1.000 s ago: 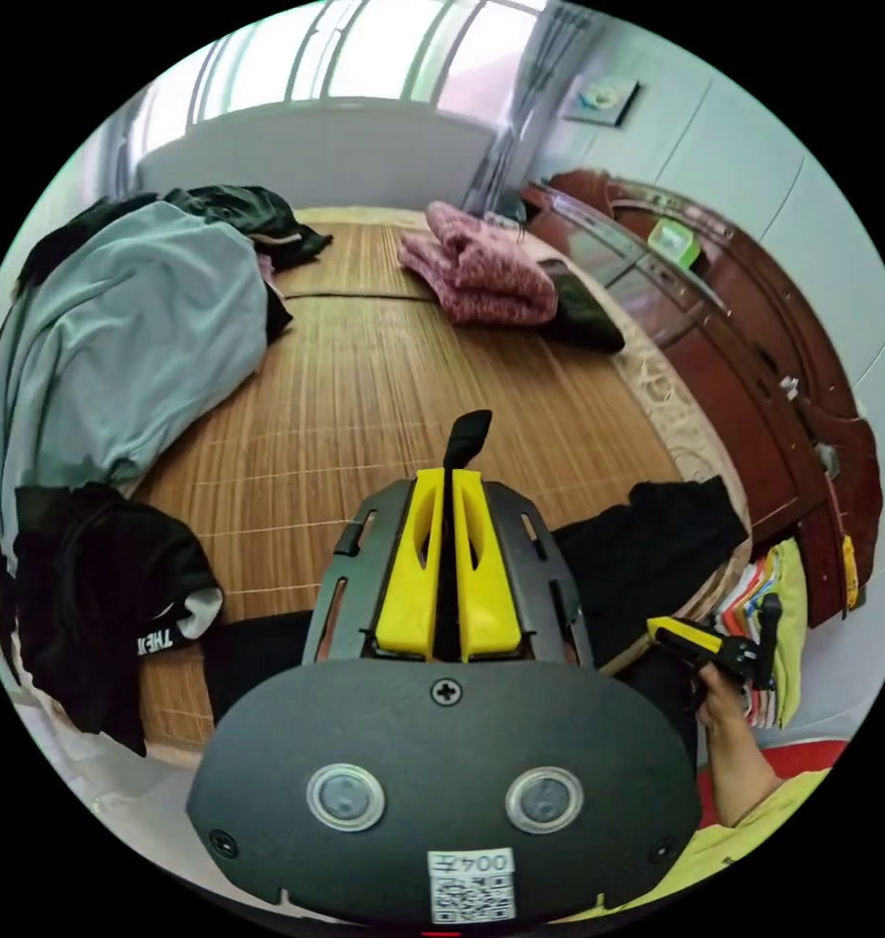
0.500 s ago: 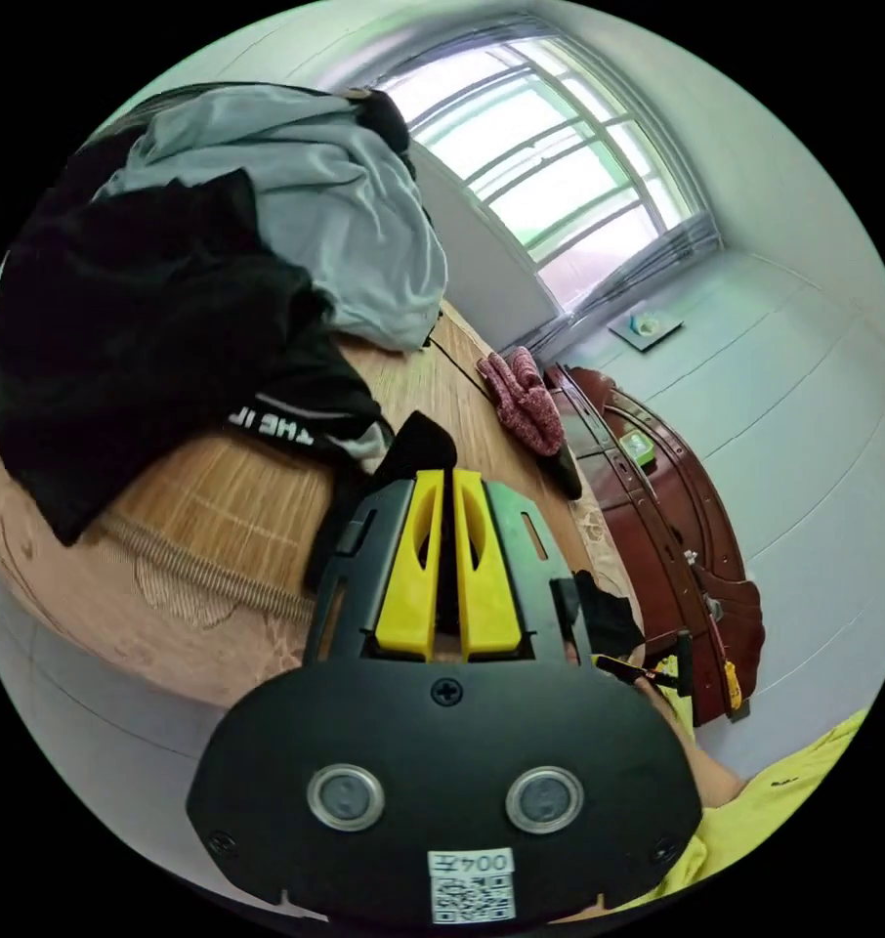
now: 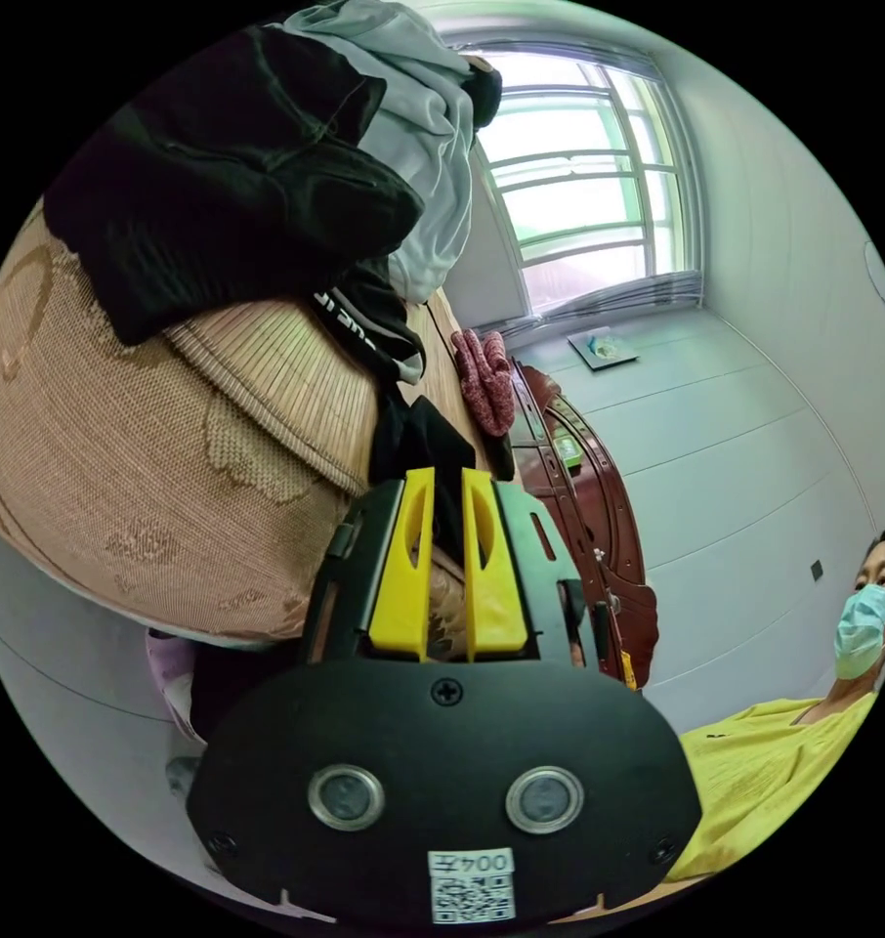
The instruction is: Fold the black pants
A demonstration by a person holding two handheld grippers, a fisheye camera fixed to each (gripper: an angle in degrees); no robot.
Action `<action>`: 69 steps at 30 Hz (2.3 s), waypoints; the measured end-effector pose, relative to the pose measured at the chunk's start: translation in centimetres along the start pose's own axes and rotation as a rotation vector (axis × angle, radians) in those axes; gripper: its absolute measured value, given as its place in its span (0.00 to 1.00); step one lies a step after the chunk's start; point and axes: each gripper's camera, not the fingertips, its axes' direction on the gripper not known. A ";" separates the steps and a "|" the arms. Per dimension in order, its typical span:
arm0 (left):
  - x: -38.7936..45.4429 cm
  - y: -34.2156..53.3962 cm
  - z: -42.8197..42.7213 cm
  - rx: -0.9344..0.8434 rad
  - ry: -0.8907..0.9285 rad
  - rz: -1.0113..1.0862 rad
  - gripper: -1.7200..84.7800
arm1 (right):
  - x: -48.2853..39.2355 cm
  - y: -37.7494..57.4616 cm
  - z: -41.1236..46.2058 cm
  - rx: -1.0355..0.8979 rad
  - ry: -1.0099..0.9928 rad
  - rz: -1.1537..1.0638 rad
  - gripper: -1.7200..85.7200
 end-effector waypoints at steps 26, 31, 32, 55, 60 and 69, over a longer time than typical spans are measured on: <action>16.4 16.3 4.5 -0.205 -0.415 0.746 0.03 | -41.3 -21.2 -2.4 -0.117 -0.540 -0.677 0.14; 18.0 19.1 5.7 -0.239 -0.480 0.816 0.03 | -53.6 -21.9 -1.1 -0.239 -0.279 -1.020 0.14; 18.3 19.7 5.8 -0.238 -0.495 0.827 0.03 | -54.8 -21.8 -0.8 -0.256 -0.246 -1.062 0.14; 19.3 21.9 4.1 -0.250 -0.599 0.919 0.03 | -66.3 -24.4 6.1 -0.319 0.009 -1.203 0.07; 18.4 19.0 0.2 -0.146 -0.535 0.848 0.03 | -60.9 -28.7 4.2 -0.264 -0.347 -0.897 0.07; 11.2 10.7 -7.3 -0.055 -0.249 0.480 0.03 | -53.2 -31.9 5.3 -0.196 -0.727 -0.578 0.07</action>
